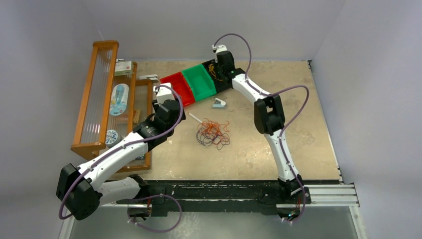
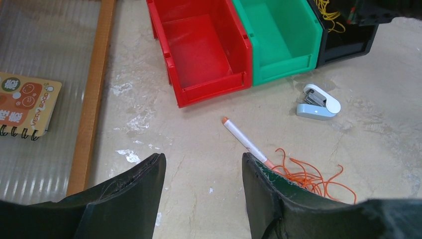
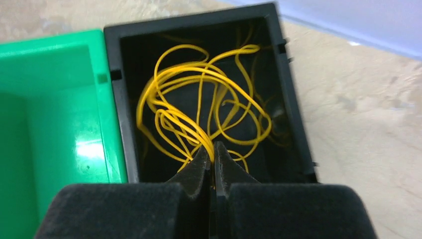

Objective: Untangle the cables

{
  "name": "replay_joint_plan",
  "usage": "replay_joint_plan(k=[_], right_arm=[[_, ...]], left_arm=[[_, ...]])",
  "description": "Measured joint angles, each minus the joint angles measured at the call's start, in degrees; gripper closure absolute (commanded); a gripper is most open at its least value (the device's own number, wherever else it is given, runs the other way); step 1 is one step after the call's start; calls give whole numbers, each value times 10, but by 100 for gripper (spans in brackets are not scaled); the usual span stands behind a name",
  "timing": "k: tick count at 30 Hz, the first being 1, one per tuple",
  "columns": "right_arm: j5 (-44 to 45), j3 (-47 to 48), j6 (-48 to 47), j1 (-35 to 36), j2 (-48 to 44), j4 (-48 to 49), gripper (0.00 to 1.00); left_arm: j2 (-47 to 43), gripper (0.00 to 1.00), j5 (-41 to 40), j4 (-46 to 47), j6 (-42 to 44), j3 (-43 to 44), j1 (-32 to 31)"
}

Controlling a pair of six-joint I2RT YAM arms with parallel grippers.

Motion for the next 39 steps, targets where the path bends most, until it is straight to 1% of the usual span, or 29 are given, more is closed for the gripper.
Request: replay_joint_plan(k=[6, 7, 9, 11, 13, 15, 16, 21, 25, 29, 35, 39], right_arm=[[-9, 6, -6, 7, 37, -19, 100], [-12, 6, -6, 7, 39, -24, 99], [-16, 6, -6, 6, 40, -29, 93], [-18, 6, -4, 6, 40, -26, 83], [-19, -3, -1, 5, 33, -18, 75], [-20, -22, 1, 5, 20, -14, 64], [-20, -30, 2, 5, 13, -14, 61], [-16, -40, 0, 3, -35, -12, 50], [-11, -59, -2, 3, -90, -1, 46], [-2, -139, 1, 3, -176, 20, 44], [-5, -329, 15, 3, -342, 45, 41], [-24, -456, 37, 3, -461, 50, 35]], left_arm=[[8, 43, 3, -2, 0, 0, 0], [9, 43, 3, -2, 0, 0, 0], [13, 43, 5, -2, 0, 0, 0], [16, 42, 9, -2, 0, 0, 0], [17, 40, 10, -2, 0, 0, 0], [18, 38, 12, -2, 1, 0, 0], [19, 37, 12, -2, 1, 0, 0], [24, 34, 16, -2, 3, 0, 0], [25, 32, 21, 0, 5, 0, 0], [33, 32, 39, 8, 14, 0, 0], [75, 32, 102, 25, 23, 1, 0], [129, 33, 150, 47, 27, 7, -5]])
